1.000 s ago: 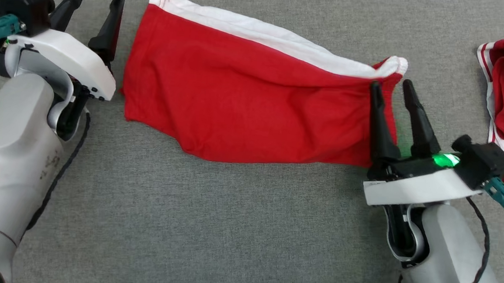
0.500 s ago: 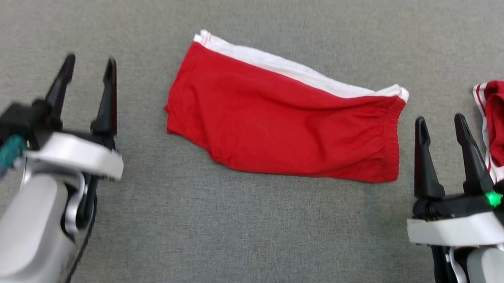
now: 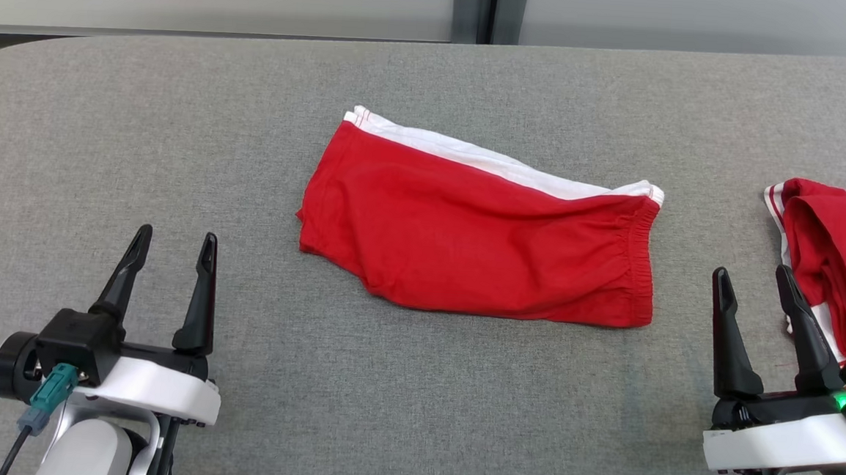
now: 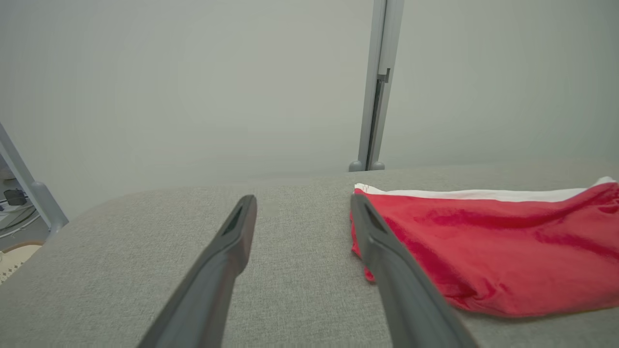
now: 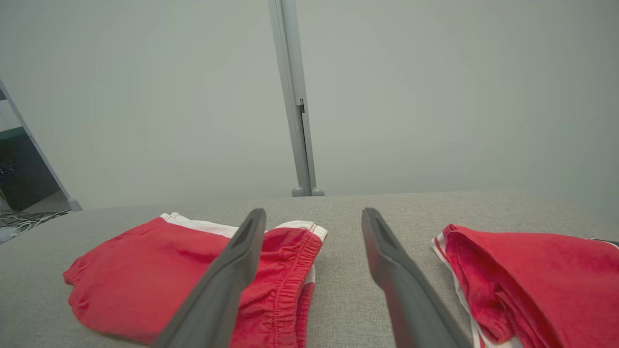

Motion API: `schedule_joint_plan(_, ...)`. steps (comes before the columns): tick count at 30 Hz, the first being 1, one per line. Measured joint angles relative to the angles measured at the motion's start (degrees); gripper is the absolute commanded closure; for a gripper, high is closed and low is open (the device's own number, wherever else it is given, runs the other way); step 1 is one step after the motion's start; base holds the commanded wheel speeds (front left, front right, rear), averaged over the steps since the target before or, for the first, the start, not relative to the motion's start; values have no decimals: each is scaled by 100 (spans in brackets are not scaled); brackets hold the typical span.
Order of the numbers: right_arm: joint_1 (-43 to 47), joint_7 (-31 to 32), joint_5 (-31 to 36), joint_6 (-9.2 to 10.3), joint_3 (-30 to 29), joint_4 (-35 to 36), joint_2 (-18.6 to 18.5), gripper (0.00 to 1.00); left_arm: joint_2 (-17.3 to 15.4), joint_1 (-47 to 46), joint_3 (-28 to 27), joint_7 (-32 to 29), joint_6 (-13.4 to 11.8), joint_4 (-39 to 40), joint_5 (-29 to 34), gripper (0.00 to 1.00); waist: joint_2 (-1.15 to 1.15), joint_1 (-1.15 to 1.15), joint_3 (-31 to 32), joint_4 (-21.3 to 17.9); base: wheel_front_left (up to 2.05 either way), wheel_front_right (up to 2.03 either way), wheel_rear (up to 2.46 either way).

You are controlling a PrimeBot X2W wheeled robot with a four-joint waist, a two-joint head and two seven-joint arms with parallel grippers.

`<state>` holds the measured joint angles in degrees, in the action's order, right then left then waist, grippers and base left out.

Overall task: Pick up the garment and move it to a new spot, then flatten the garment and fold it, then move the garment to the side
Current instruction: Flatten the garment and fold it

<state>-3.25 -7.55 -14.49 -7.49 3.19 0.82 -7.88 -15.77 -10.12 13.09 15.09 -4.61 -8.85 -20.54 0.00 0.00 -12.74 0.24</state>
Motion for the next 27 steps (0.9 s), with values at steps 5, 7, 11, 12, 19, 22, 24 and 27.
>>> schedule_joint_plan(5, 9, 46, -12, 0, -34, 58, 48, 0, -26, 25, -3, -1, 32, -12, 4, 0, 0, 0, -9, -12, 0, 0, 0)
schedule_joint_plan(7, 5, 51, -12, 0, -33, 59, 70, 0, -33, 24, 1, -1, 49, -30, 4, 0, 0, 0, -2, -14, 0, 0, 0)
schedule_joint_plan(11, -8, 51, -12, 0, -24, 63, 86, 0, -58, -9, 31, -3, 63, -45, 4, 0, 0, 0, 1, -14, 0, 0, 0)
schedule_joint_plan(12, -13, 51, -12, 0, -21, 64, 86, 0, -75, -41, 51, -23, 81, -44, 7, 0, 0, 0, -2, -13, 0, 0, 0)
schedule_joint_plan(19, -46, 53, -19, 0, -36, 122, 86, 0, -76, -611, 313, -345, 441, -211, -55, 0, 0, 0, -139, -27, 0, 0, 0)
schedule_joint_plan(22, -109, 58, -3, 0, -68, 189, 88, 0, 89, -1222, 569, -673, 755, -509, -144, 0, 0, 0, -303, -40, 0, 0, 0)
schedule_joint_plan(24, -190, 58, 11, 0, -43, 227, 98, 0, 220, -1641, 714, -980, 936, -906, -312, 0, 0, 0, -439, -60, 0, 0, 0)
schedule_joint_plan(27, -273, 51, 36, 0, 19, 235, 143, 0, 350, -2137, 934, -1336, 1089, -1700, -500, 0, 0, 0, -635, -127, 0, 0, 0)
